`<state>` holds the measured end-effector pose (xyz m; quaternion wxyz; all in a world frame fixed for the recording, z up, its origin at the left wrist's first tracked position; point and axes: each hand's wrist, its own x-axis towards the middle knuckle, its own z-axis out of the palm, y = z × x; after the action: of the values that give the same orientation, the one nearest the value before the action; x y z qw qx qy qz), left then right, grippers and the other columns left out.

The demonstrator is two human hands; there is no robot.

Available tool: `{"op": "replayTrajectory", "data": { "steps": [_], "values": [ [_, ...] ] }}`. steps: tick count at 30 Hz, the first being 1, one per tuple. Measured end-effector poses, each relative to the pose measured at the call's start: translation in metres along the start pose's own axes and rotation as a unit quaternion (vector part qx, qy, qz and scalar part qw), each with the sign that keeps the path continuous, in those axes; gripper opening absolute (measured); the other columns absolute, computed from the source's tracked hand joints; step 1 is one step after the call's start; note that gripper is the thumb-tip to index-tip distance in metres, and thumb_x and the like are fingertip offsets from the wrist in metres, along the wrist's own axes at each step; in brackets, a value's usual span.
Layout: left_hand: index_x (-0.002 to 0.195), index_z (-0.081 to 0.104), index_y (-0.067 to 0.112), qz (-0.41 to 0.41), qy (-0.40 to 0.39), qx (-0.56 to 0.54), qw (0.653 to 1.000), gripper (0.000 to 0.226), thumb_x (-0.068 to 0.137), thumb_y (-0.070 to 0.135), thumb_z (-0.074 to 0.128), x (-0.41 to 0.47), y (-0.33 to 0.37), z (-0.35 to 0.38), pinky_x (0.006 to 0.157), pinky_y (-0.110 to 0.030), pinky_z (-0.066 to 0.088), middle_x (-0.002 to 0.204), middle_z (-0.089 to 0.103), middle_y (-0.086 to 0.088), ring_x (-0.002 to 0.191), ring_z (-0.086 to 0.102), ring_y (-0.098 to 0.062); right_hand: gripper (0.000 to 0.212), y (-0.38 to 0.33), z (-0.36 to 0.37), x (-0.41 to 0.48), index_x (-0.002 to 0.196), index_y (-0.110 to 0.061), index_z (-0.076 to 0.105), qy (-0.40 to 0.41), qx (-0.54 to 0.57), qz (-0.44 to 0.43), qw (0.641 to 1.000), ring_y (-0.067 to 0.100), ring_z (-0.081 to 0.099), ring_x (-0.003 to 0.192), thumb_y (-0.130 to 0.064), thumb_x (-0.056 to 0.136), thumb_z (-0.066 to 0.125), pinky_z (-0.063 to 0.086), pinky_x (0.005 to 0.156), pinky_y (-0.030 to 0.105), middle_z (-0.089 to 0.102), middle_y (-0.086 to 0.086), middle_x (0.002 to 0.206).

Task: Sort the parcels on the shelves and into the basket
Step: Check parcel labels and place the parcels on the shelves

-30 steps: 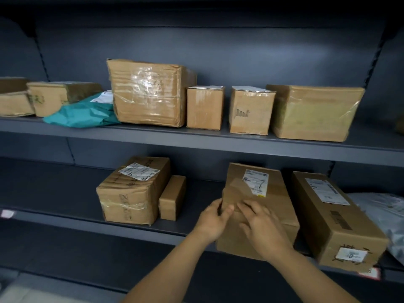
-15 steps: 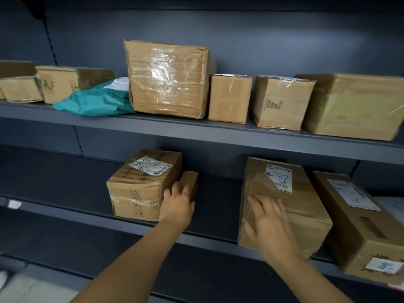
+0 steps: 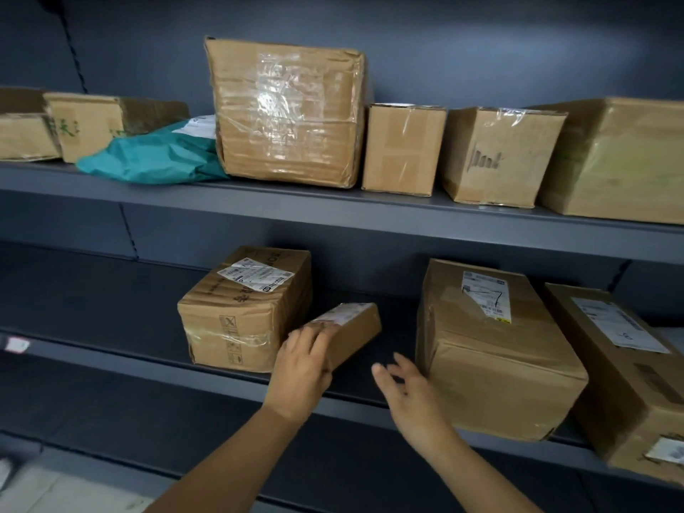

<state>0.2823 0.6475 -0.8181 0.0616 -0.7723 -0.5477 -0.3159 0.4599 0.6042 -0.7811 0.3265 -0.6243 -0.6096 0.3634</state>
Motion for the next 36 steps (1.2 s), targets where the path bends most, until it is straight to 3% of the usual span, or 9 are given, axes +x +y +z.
{"op": "replayTrajectory", "data": {
  "steps": [5, 7, 11, 16, 18, 21, 24, 28, 36],
  "values": [
    [0.124, 0.046, 0.01, 0.168, 0.104, 0.015, 0.98, 0.072, 0.06, -0.001, 0.077, -0.033, -0.01, -0.016, 0.087, -0.032, 0.047, 0.107, 0.043, -0.001, 0.098, 0.046, -0.018, 0.089, -0.009, 0.02, 0.02, 0.152, -0.019, 0.005, 0.019, 0.301, 0.141, 0.943, 0.025, 0.058, 0.107, -0.048, 0.087, 0.059, 0.047, 0.098, 0.039, 0.057, 0.004, 0.114],
    [0.123, 0.046, 0.011, 0.19, 0.107, 0.022, 0.976, 0.07, 0.062, -0.001, 0.08, -0.041, -0.015, -0.018, 0.098, -0.033, 0.043, 0.109, 0.044, -0.002, 0.107, 0.047, -0.02, 0.08, -0.014, 0.02, 0.021, 0.151, -0.02, 0.013, 0.029, 0.371, 0.157, 0.915, 0.028, 0.06, 0.105, -0.038, 0.089, 0.061, 0.049, 0.094, 0.038, 0.056, 0.011, 0.125],
    [0.121, 0.046, 0.011, 0.2, 0.074, 0.032, 0.976, 0.068, 0.063, 0.002, 0.081, -0.05, -0.022, -0.023, 0.104, -0.034, 0.038, 0.114, 0.042, -0.005, 0.114, 0.044, -0.023, 0.052, -0.018, 0.021, 0.022, 0.136, -0.012, 0.042, 0.005, 0.422, 0.173, 0.89, 0.022, 0.063, 0.09, -0.023, 0.09, 0.062, 0.052, 0.086, 0.038, 0.064, 0.005, 0.099],
    [0.144, 0.021, 0.028, -0.042, -0.06, -0.135, 0.988, 0.092, 0.072, 0.066, 0.064, -0.053, -0.021, -0.038, 0.107, -0.026, 0.031, 0.141, 0.019, 0.012, 0.131, 0.022, -0.003, 0.047, -0.021, 0.02, 0.022, 0.136, -0.011, 0.042, 0.003, 0.436, 0.152, 0.887, 0.022, 0.063, 0.094, -0.017, 0.092, 0.058, 0.049, 0.09, 0.039, 0.065, 0.008, 0.109],
    [0.144, 0.016, 0.031, -0.173, -0.064, -0.283, 0.941, 0.078, 0.083, 0.065, 0.05, -0.046, -0.009, -0.049, 0.108, -0.021, 0.03, 0.142, 0.024, 0.015, 0.13, 0.029, 0.003, 0.047, -0.021, 0.018, 0.019, 0.137, -0.013, 0.039, -0.016, 0.423, 0.134, 0.896, 0.021, 0.062, 0.095, -0.016, 0.094, 0.055, 0.047, 0.093, 0.041, 0.064, 0.005, 0.104],
    [0.122, 0.031, 0.04, -0.324, -0.078, -0.471, 0.817, 0.029, 0.096, 0.04, 0.044, -0.032, 0.003, -0.058, 0.084, -0.018, 0.051, 0.119, 0.054, 0.012, 0.103, 0.055, 0.005, 0.051, -0.021, 0.016, 0.017, 0.142, -0.018, 0.033, -0.036, 0.396, 0.111, 0.911, 0.022, 0.061, 0.104, -0.016, 0.095, 0.054, 0.046, 0.095, 0.041, 0.065, 0.004, 0.107],
    [0.123, 0.045, 0.023, -0.385, -0.126, -0.557, 0.725, 0.034, 0.092, 0.037, 0.053, -0.025, 0.0, -0.059, 0.072, -0.032, 0.057, 0.108, 0.07, 0.0, 0.096, 0.068, -0.013, 0.063, -0.019, 0.012, 0.02, 0.148, -0.025, 0.022, -0.048, 0.366, 0.098, 0.924, 0.023, 0.059, 0.112, -0.02, 0.095, 0.054, 0.046, 0.098, 0.042, 0.062, 0.006, 0.12],
    [0.127, 0.044, 0.018, -0.385, -0.169, -0.56, 0.714, 0.046, 0.086, 0.027, 0.065, -0.018, 0.008, -0.079, 0.073, -0.033, 0.057, 0.105, 0.072, -0.006, 0.097, 0.069, -0.017, 0.07, -0.029, -0.003, 0.021, 0.15, -0.029, 0.01, -0.061, 0.322, 0.116, 0.938, 0.024, 0.059, 0.113, -0.027, 0.096, 0.053, 0.046, 0.099, 0.046, 0.065, 0.006, 0.117],
    [0.135, 0.041, 0.02, -0.429, -0.265, -0.464, 0.728, 0.063, 0.081, 0.029, 0.074, 0.017, 0.041, -0.189, 0.085, -0.037, 0.056, 0.116, 0.065, -0.002, 0.105, 0.065, -0.015, 0.038, -0.094, -0.063, -0.019, 0.132, -0.015, 0.045, -0.155, 0.24, 0.188, 0.94, 0.016, 0.057, 0.107, -0.028, 0.096, 0.052, 0.041, 0.104, 0.043, 0.065, 0.003, 0.115]
  ]
}}
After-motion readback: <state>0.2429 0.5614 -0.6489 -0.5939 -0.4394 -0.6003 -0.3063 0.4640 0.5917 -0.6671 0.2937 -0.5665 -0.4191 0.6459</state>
